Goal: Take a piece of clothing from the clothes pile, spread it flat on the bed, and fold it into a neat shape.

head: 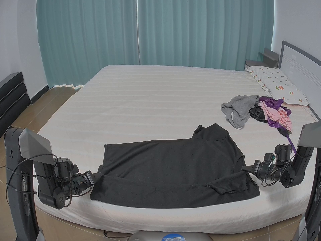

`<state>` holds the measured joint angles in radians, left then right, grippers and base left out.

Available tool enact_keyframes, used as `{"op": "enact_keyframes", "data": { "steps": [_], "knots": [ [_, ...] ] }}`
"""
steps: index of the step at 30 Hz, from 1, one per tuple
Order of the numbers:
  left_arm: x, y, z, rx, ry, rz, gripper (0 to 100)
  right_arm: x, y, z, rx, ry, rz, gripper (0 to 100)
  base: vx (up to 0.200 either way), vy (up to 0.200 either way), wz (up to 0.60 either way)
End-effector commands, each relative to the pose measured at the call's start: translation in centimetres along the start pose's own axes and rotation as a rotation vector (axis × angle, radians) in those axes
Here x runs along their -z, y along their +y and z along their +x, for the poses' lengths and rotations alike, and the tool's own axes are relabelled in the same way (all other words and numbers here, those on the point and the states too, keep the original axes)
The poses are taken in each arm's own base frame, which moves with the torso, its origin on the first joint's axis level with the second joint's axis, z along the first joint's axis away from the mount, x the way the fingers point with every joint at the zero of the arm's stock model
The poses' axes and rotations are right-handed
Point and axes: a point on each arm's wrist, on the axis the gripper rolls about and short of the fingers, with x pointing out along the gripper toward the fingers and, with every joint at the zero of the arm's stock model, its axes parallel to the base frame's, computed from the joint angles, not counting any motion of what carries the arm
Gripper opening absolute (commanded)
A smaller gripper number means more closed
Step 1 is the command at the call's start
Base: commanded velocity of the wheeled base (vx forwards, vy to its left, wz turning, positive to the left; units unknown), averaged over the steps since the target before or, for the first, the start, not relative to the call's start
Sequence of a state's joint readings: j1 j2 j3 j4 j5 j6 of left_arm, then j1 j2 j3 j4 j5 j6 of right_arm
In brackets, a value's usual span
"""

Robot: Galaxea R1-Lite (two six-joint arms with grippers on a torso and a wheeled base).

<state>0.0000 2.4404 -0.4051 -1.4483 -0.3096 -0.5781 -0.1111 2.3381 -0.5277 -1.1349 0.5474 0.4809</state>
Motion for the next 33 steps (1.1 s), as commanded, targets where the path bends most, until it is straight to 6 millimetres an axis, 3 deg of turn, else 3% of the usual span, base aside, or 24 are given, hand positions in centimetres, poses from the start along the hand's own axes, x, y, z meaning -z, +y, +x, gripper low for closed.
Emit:
{"op": "enact_keyframes", "data": {
  "steps": [1, 9, 15, 18, 27, 33],
  "knots": [
    [0.1, 0.0, -0.1, -0.002, 0.003, -0.001, 100, 0.1, -0.1, 0.1, 0.000, 0.004, 0.003, 100, 0.000, 0.000, 0.00],
    [0.0, 0.0, -0.7, -0.009, 0.003, -0.006, 100, -0.6, 0.0, -1.0, 0.000, -0.029, 0.045, 100, 0.000, 0.000, 0.00],
    [-1.0, -0.6, -2.0, 0.002, -0.038, -0.035, 100, -1.4, -0.2, -1.8, -0.004, -0.061, 0.130, 100, 0.000, 0.000, 0.00],
    [-1.9, -1.4, -2.5, 0.031, -0.072, -0.134, 100, -1.3, -0.3, -1.9, -0.001, -0.060, 0.166, 100, 0.000, 0.000, 0.00],
    [-2.1, -1.6, -2.9, 0.036, -0.078, -0.158, 100, -0.9, -0.2, -2.0, -0.013, -0.071, 0.174, 100, 0.200, 0.000, 0.00],
    [-2.0, -1.5, -2.9, 0.033, -0.075, -0.160, 100, -0.5, -0.3, -1.9, -0.013, -0.062, 0.181, 100, 0.000, 0.000, 0.00]
  ]
}}
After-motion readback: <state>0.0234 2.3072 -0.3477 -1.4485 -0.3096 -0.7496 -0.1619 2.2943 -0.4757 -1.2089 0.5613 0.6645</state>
